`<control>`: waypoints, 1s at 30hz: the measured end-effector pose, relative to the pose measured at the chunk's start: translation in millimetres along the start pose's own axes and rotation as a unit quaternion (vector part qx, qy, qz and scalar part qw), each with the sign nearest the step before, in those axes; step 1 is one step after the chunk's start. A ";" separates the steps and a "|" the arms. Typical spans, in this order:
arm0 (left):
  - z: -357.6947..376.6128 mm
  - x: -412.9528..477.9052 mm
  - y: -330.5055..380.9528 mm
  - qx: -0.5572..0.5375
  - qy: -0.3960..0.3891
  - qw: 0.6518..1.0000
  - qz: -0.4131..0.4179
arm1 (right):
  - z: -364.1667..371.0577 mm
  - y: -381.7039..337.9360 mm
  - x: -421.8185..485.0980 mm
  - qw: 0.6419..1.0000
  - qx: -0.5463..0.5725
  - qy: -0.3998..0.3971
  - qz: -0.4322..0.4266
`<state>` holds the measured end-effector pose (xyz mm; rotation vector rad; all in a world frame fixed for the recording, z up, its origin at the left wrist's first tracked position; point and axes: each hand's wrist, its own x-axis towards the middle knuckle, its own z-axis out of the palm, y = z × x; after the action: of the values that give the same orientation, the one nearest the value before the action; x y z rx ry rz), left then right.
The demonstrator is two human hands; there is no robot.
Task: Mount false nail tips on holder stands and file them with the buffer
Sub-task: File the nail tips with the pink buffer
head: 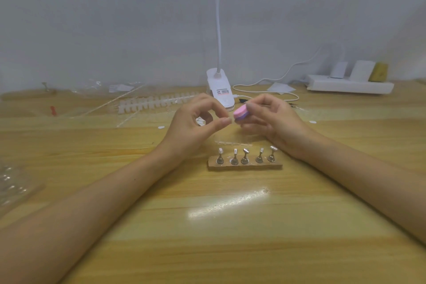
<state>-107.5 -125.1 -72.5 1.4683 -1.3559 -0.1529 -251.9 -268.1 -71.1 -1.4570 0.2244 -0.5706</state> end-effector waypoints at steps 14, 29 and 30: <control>0.9 0.5 -3.3 -0.002 -0.006 1.000 -0.002 | -0.8 2.5 1.7 1.000 0.001 0.010 -0.016; -0.5 0.3 -0.8 -0.010 -0.002 1.000 -0.022 | -4.4 2.0 4.0 1.000 0.001 -0.002 0.003; -0.7 0.2 -0.8 -0.011 0.000 1.000 -0.022 | -4.5 2.3 3.8 1.000 -0.016 -0.012 0.003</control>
<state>-106.4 -125.1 -72.6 1.4793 -1.3183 -0.1958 -250.3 -273.8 -73.1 -1.4939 0.2197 -0.5465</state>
